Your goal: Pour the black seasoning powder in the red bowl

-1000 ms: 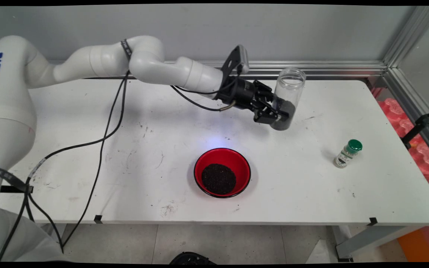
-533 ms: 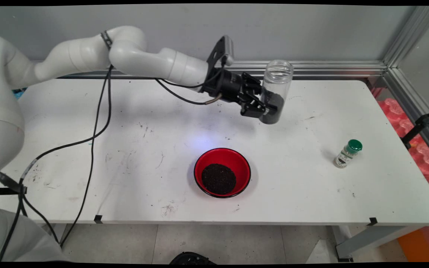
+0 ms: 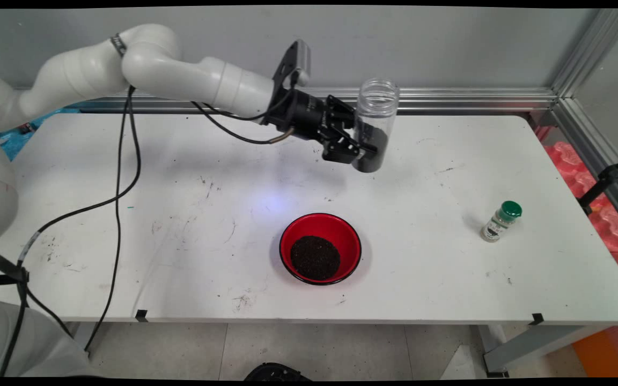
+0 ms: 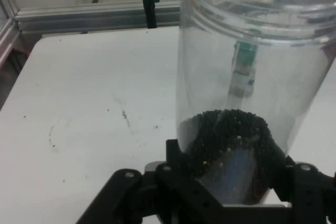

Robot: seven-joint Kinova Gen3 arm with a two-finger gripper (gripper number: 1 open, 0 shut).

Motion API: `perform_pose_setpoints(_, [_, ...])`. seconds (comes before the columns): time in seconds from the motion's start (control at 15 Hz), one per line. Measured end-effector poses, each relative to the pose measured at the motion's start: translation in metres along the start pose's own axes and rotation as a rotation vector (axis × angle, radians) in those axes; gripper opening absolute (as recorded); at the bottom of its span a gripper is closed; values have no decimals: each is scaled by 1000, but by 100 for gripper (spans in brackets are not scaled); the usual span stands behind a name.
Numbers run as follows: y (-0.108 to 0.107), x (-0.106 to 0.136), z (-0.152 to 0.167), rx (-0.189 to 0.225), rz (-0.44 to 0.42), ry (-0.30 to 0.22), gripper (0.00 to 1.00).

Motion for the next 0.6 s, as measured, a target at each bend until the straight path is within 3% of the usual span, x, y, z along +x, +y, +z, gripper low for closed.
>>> perform_pose_setpoints(0.6, [5, -6, -44, 11, 76, -40, 0])
